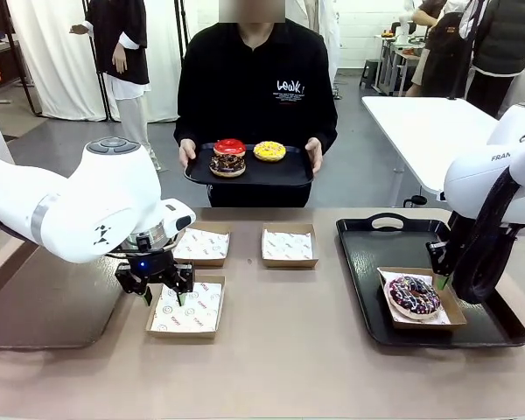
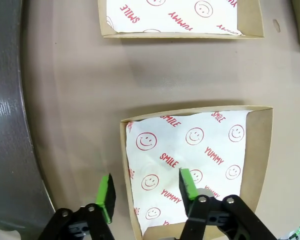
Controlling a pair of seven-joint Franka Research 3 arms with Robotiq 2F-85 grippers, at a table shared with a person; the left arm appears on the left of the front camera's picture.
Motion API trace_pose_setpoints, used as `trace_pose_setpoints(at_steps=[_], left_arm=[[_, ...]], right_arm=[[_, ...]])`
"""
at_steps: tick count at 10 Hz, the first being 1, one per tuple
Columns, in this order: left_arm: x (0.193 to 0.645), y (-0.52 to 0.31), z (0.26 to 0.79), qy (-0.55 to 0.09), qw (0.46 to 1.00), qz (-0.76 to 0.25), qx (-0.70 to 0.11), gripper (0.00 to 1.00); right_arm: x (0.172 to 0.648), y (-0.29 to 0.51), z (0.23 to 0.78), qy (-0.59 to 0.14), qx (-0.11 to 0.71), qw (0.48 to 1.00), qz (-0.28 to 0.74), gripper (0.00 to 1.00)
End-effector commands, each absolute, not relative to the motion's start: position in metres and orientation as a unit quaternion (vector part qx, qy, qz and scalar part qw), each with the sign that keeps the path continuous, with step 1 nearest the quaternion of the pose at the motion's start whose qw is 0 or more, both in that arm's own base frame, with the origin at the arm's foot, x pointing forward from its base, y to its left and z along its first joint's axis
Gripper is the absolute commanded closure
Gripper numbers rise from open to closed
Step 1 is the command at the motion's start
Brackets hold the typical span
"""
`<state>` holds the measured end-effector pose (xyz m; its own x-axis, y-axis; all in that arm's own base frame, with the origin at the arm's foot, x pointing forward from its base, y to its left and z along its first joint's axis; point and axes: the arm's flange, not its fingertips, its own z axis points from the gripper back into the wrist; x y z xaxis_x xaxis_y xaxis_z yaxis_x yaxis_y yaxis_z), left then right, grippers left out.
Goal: Individually package the donuts and arrange them on the tray.
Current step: Place the picked Paper togo box on the Handle tray while simultaneously picking up another Paper togo box from the table with the other hand.
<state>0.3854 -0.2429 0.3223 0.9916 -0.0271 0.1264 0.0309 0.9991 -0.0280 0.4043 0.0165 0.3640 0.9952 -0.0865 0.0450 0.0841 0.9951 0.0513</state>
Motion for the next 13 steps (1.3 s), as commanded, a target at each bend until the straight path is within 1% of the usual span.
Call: trace_pose_setpoints(at_steps=[1,2,3,4,9,10,11,12,13], left_arm=[[0.385,-0.241,0.319,-0.072,0.997,-0.012,-0.017,1.00],[0.385,-0.241,0.319,-0.071,0.997,-0.011,-0.015,1.00],[0.385,-0.240,0.319,-0.071,0.997,-0.009,-0.015,0.95],[0.385,-0.240,0.319,-0.071,0.997,-0.006,-0.013,1.00],[0.385,-0.238,0.322,-0.069,0.998,-0.007,-0.009,1.00],[0.383,-0.240,0.329,-0.076,0.997,-0.025,0.002,1.00],[0.379,-0.242,0.352,-0.063,0.997,-0.048,-0.001,1.00],[0.376,-0.241,0.381,-0.067,0.995,-0.068,-0.013,1.00],[0.375,-0.238,0.407,-0.075,0.994,-0.080,-0.025,1.00]], right_arm=[[0.403,0.020,0.360,-0.028,0.031,0.998,-0.052,0.00],[0.403,0.020,0.360,-0.026,0.032,0.998,-0.053,0.00],[0.403,0.019,0.360,-0.026,0.033,0.998,-0.054,0.00],[0.403,0.019,0.361,-0.026,0.034,0.998,-0.055,0.00],[0.395,0.012,0.373,-0.037,0.056,0.995,-0.067,0.00],[0.392,0.009,0.380,-0.045,0.076,0.994,-0.063,0.00],[0.386,-0.002,0.395,-0.024,0.177,0.983,-0.046,0.00],[0.385,-0.020,0.405,-0.007,0.256,0.966,-0.040,0.00],[0.382,-0.038,0.413,-0.006,0.307,0.951,-0.039,0.00]])
